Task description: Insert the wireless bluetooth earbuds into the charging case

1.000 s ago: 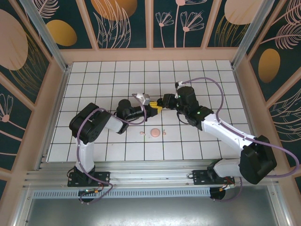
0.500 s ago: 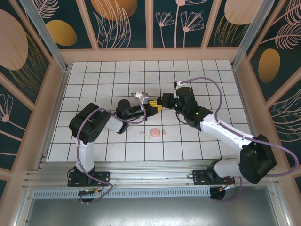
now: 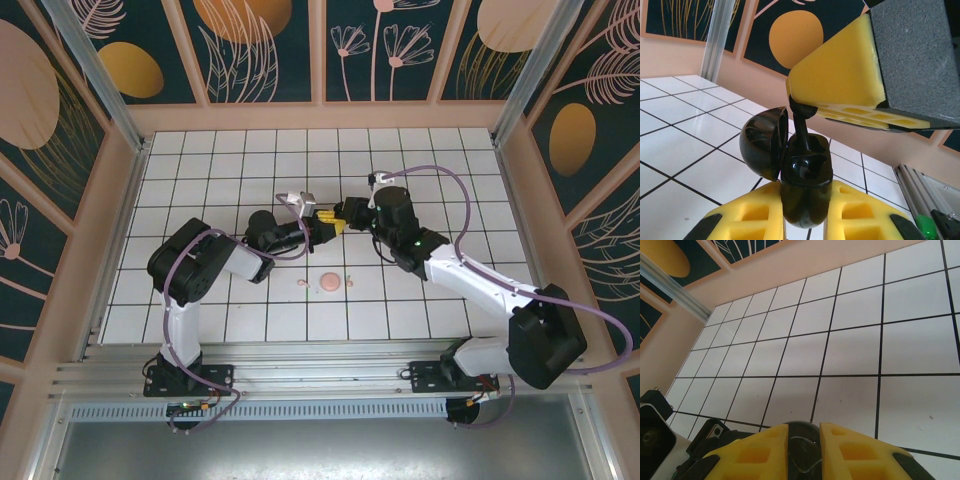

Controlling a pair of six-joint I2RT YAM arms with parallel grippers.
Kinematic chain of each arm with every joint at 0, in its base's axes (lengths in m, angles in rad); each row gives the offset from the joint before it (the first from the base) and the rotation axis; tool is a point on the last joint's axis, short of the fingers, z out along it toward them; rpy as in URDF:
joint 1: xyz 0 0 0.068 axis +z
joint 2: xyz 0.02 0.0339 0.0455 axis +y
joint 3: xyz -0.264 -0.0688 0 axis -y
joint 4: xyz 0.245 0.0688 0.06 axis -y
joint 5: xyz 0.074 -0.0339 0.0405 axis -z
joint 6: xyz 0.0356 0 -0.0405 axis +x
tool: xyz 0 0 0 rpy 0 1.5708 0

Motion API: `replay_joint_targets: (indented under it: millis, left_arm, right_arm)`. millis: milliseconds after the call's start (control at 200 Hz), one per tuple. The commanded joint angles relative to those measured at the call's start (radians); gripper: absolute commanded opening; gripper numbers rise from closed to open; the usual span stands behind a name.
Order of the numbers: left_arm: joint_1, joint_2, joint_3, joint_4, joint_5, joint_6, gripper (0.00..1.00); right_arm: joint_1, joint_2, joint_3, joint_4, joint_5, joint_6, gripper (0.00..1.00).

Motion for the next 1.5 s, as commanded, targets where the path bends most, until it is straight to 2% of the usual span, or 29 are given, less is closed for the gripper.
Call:
replay_joint_targets:
  millis: [0,435,986,1266,1381,1496]
  left_arm:
    - [-0.004,0.006,0.042,0.082,0.001,-0.031,0.05]
    - [-0.005,0.002,0.047,0.08,-0.013,-0.022,0.05]
    - [-0.005,-0.038,0.043,0.005,0.014,0.055,0.05]
    - [-0.005,-0.055,0.032,-0.049,0.004,0.099,0.05]
    - [-0.005,-0.065,0.019,-0.121,-0.038,0.143,0.05]
    - [0.004,-0.065,-0.007,-0.117,-0.084,0.112,0.05]
  right_arm:
    - [0.016,-0.011,-0.034,0.027,0.012,-0.023,0.22]
    - [0.021,-0.065,-0.09,0.064,-0.066,-0.058,0.22]
    - [0.021,-0.007,-0.06,0.072,-0.121,-0.064,0.23]
    - [0.017,-0.023,-0.043,0.027,-0.084,-0.052,0.28]
    - [-0.005,-0.02,-0.007,-0.038,-0.119,-0.038,0.3]
    - [-0.024,0.0,0.046,-0.129,-0.171,-0.037,0.33]
